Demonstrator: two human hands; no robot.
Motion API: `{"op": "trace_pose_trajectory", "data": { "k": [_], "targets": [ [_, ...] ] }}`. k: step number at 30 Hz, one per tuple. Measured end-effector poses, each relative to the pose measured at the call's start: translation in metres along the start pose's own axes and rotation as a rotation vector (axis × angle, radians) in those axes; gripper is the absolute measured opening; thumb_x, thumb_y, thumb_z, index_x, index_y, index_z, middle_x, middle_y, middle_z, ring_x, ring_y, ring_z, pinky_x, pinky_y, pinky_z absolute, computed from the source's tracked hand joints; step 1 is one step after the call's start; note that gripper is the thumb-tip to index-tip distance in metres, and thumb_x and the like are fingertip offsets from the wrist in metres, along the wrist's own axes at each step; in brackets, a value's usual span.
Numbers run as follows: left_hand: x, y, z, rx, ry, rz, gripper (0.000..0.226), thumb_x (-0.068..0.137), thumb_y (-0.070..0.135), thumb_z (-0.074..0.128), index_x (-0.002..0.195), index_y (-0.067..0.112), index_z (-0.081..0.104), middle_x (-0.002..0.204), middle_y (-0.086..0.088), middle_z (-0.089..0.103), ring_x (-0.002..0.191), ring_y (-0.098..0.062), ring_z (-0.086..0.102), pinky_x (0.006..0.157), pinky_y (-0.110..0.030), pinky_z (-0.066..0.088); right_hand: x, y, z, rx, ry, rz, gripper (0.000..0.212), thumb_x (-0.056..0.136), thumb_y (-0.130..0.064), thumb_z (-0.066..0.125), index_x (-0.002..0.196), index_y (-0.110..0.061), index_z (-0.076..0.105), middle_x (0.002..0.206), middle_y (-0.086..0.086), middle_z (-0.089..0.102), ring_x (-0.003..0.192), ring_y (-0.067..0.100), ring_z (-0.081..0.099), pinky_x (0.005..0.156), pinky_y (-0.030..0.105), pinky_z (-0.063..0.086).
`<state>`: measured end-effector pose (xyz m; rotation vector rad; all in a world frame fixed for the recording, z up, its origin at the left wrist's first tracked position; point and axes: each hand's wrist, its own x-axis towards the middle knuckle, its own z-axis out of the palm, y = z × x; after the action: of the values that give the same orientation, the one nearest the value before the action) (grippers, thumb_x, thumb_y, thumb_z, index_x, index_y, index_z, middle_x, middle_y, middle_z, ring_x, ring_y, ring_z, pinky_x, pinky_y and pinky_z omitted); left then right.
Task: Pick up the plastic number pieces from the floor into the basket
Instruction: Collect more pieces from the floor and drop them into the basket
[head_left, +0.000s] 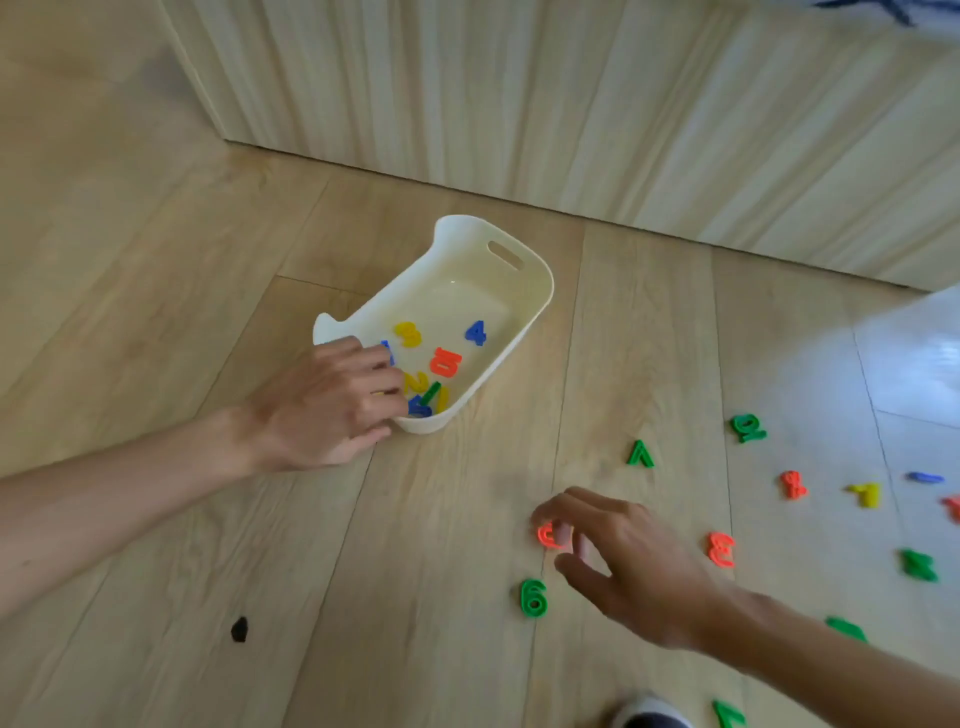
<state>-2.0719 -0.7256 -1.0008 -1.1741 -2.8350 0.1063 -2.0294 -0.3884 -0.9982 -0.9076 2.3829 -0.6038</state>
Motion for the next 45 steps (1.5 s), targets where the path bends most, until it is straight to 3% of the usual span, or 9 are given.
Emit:
{"op": "trace_pose_trajectory", "data": {
  "k": [3,6,9,13,17,24,37,41,45],
  "targets": [
    [0.009,0.009,-0.006,-0.053,0.170,-0.048,0.039,0.079,0.039,0.065,0.108,0.013,0.067,0.112,-0.004,0.064,0.102,-0.029,0.056,0.080,-0.042,0.043,-0.018,0.003,-0.014,0.022,0.112,0.071,0.028,0.093,-0.026,0.056,0.119,-0.034,0.054,0.099,-0.018,0.056,0.080,0.003,0.063,0.075,0.034,0.054],
    [0.023,0.057,-0.012,-0.205,0.230,-0.004,0.030,0.085,0.033,0.061,0.108,0.014,0.062,0.110,-0.005,0.058,0.099,-0.028,0.055,0.078,-0.041,0.045,-0.049,0.006,-0.029,0.070,0.194,0.148,0.027,0.090,-0.019,0.061,0.117,-0.026,0.059,0.095,-0.013,0.059,0.075,0.006,0.063,0.074,0.038,0.055],
    [0.034,0.135,-0.013,-0.390,-0.005,0.077,0.032,0.082,0.036,0.063,0.109,0.017,0.062,0.110,-0.003,0.057,0.099,-0.022,0.056,0.071,-0.030,0.047,-0.081,0.009,-0.037,0.047,0.151,0.237,0.028,0.090,-0.015,0.062,0.118,-0.021,0.061,0.095,-0.010,0.059,0.075,0.011,0.062,0.076,0.042,0.055],
    [0.050,0.205,0.015,-0.297,-0.363,0.033,0.064,0.084,0.054,0.057,0.136,0.021,0.041,0.144,-0.009,0.034,0.134,-0.029,0.034,0.087,-0.038,0.050,-0.117,0.030,-0.022,0.016,0.117,0.387,0.029,0.090,-0.017,0.064,0.118,-0.020,0.061,0.098,-0.006,0.059,0.076,0.013,0.063,0.079,0.038,0.053],
    [0.054,0.225,0.035,-0.195,-0.280,0.104,0.052,0.070,0.041,0.079,0.109,0.013,0.060,0.111,-0.012,0.056,0.101,-0.029,0.057,0.056,-0.036,0.055,-0.150,0.064,0.033,-0.050,0.076,0.514,0.032,0.086,-0.028,0.069,0.116,-0.026,0.060,0.100,-0.009,0.056,0.079,0.011,0.064,0.073,0.035,0.054],
    [0.055,0.232,0.049,-0.284,-0.271,0.000,0.038,0.076,-0.009,0.065,0.106,0.015,0.058,0.106,0.000,0.053,0.111,-0.021,0.048,0.067,-0.032,0.055,-0.165,0.063,0.101,-0.134,0.136,0.640,0.028,0.086,-0.032,0.067,0.108,-0.022,0.054,0.103,-0.001,0.053,0.084,0.030,0.063,0.060,0.032,0.042],
    [0.065,0.219,0.049,-0.459,-0.026,0.098,0.033,0.075,0.000,0.072,0.107,0.003,0.065,0.093,-0.010,0.062,0.088,-0.028,0.058,0.072,-0.038,0.054,-0.132,0.072,0.056,0.045,0.533,0.580,0.036,0.086,-0.013,0.067,0.120,-0.016,0.057,0.106,-0.002,0.057,0.085,0.018,0.061,0.074,0.040,0.054],
    [0.067,0.216,0.052,-0.346,-0.053,-0.079,0.032,0.078,0.029,0.072,0.103,0.011,0.065,0.101,-0.009,0.056,0.096,-0.029,0.053,0.075,-0.040,0.050,-0.116,0.088,0.047,0.008,0.488,0.585,0.041,0.087,-0.012,0.065,0.126,-0.015,0.056,0.107,0.000,0.055,0.084,0.022,0.061,0.073,0.042,0.054],
    [0.057,0.216,0.055,-0.378,-0.133,-0.164,0.021,0.078,0.015,0.075,0.097,0.010,0.066,0.100,-0.008,0.055,0.090,-0.025,0.054,0.068,-0.038,0.054,-0.111,0.098,0.047,-0.054,0.414,0.625,0.029,0.088,-0.014,0.069,0.117,-0.012,0.068,0.104,-0.002,0.049,0.080,0.021,0.058,0.067,0.032,0.046]
  ]
}}
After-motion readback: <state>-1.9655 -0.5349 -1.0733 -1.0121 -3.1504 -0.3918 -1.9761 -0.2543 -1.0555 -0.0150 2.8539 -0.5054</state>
